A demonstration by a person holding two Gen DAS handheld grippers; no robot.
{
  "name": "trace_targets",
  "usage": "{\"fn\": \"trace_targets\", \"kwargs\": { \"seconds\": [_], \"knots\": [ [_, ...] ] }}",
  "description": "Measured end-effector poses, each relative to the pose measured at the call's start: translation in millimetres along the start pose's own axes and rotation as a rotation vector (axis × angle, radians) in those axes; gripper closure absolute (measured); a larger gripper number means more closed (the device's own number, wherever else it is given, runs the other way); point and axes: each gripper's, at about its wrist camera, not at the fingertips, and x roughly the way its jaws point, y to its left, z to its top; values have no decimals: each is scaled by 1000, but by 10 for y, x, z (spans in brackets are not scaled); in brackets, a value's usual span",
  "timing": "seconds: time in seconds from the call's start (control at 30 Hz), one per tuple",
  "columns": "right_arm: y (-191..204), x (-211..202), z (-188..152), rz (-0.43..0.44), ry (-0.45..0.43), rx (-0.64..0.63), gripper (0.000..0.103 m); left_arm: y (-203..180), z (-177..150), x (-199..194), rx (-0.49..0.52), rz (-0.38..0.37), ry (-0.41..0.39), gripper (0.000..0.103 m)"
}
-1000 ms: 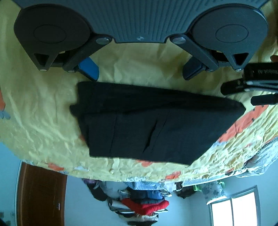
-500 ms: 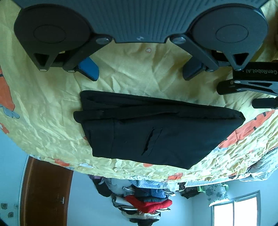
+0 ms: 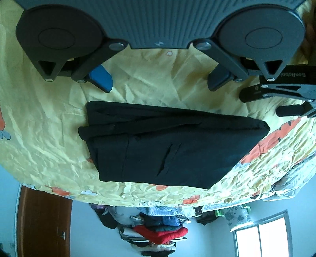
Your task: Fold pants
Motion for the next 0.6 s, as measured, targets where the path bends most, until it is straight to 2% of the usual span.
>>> {"fn": "trace_targets", "kwargs": {
  "seconds": [0.2,0.6],
  "knots": [
    [109,10,-79,-65,-15,-56,0,1,0,2,0,0,0,0],
    [108,-13,-120,-72,-37,-46,0,0,0,4,0,0,0,0]
  ]
}}
